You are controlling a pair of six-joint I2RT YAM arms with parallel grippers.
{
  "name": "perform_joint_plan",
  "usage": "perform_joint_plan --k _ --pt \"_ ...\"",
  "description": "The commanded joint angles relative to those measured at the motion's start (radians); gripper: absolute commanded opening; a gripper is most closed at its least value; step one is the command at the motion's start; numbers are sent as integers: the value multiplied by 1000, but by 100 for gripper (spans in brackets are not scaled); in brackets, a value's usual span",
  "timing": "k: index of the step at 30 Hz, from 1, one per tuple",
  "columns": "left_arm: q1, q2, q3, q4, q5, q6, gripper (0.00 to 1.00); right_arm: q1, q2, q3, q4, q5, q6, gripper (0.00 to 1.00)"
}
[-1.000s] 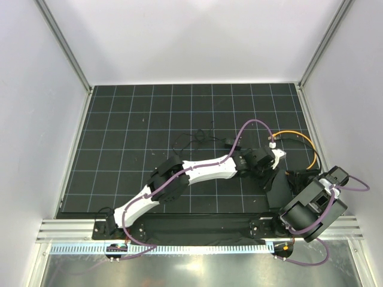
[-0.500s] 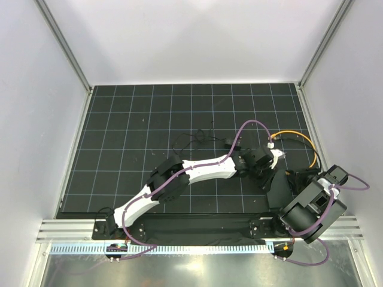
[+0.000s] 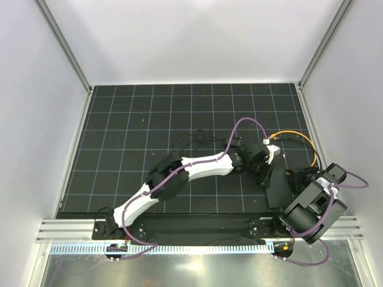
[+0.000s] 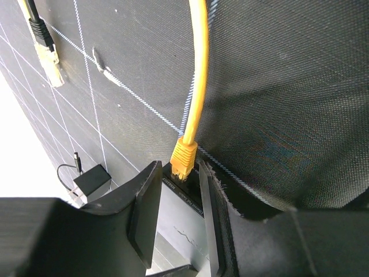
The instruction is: Pull the plug from the switch port
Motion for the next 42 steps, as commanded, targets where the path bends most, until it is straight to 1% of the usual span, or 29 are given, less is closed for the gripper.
perform_joint_plan --k 1,5,11,15,16,20,24,28,33,36,38,42 --pt "4 -81 -31 47 23 -11 33 6 12 -6 -14 74 -1 40" --pt "4 -102 -53 52 17 -11 33 6 1 -3 -20 71 -7 39" --pt "4 -109 -45 52 21 -25 33 6 4 -5 -19 71 -7 35" --pt "4 -119 -46 56 32 -32 33 6 6 -6 -16 73 -4 32" --pt "4 -124 -46 63 35 -34 33 6 7 -8 -14 73 -3 29" --pt "4 -116 -43 89 47 -34 34 6 12 -5 -9 65 -2 30" --pt "9 -90 -24 96 61 -13 36 6 7 1 -14 60 -10 36" --pt "22 -58 10 105 78 -5 37 6 16 12 -19 59 -6 40" --pt "25 -12 46 113 139 -15 37 6 10 29 -38 46 -4 48" --pt "25 5 52 115 150 -23 37 6 -6 35 -55 53 -18 52" --pt "25 11 56 113 149 -23 38 6 -10 32 -52 53 -27 54" --pt "25 31 59 99 130 -51 36 5 -2 32 -45 46 -27 54"
